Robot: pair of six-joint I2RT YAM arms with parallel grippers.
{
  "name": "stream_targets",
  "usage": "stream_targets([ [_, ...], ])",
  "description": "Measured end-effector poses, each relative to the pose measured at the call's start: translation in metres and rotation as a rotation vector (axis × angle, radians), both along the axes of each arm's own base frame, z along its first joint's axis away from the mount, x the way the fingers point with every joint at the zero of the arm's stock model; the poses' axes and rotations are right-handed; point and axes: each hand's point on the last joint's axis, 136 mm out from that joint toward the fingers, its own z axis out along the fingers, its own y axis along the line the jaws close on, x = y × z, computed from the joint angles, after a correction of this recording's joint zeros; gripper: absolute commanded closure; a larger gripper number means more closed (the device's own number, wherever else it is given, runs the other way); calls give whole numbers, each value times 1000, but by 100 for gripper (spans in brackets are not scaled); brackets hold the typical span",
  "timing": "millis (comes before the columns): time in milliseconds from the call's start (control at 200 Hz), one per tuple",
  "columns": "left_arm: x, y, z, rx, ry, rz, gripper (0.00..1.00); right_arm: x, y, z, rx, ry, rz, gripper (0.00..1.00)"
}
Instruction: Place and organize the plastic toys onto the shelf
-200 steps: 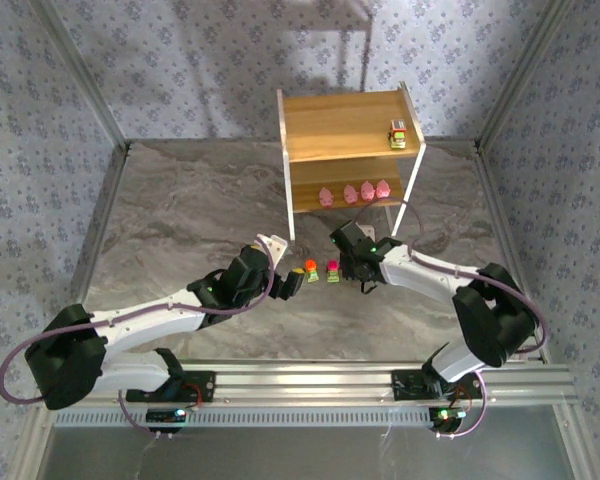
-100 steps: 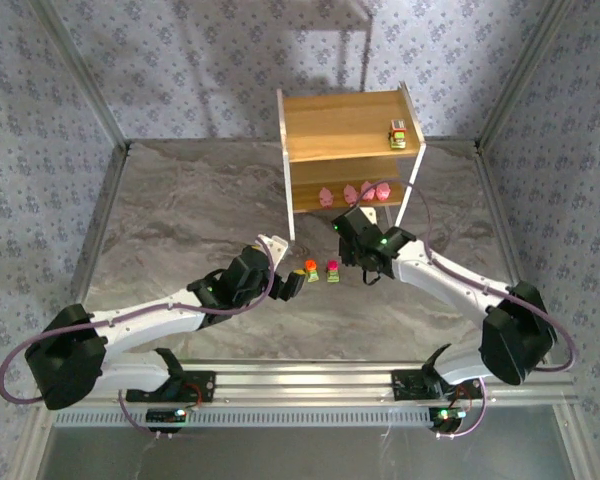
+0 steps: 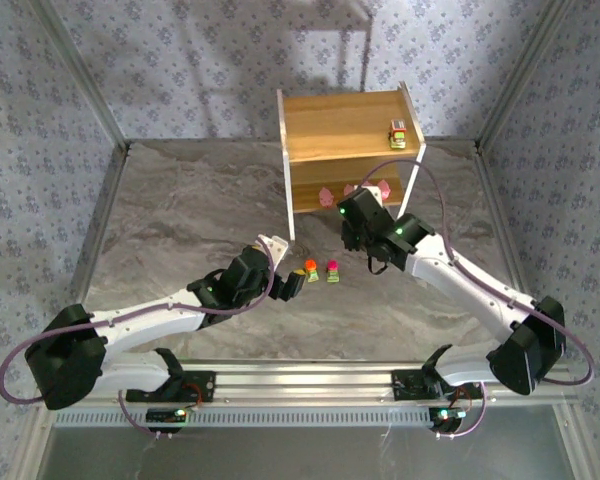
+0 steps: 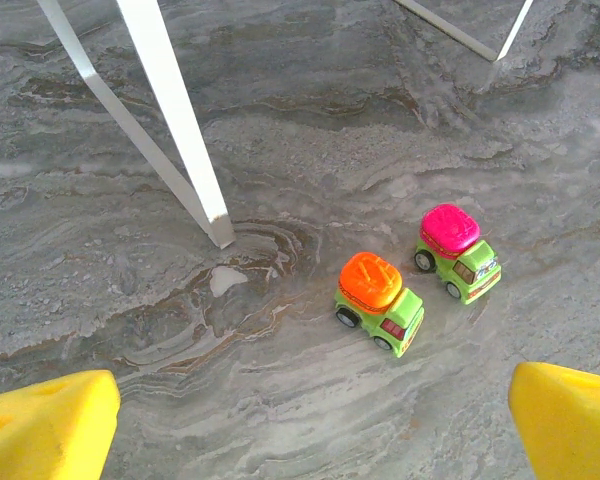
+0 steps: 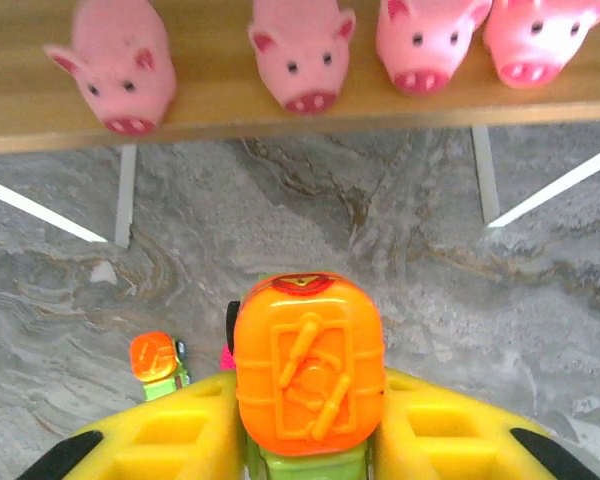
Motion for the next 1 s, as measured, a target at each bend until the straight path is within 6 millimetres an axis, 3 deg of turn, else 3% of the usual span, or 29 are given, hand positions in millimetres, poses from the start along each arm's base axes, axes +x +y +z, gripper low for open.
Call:
stream_targets([
  [510, -2, -2, -1, -4, 7, -13, 0, 9, 1, 64, 12, -106, 26, 68],
  [999, -5, -5, 0, -15, 15, -35, 0, 15, 1, 110, 4, -182, 45, 68],
])
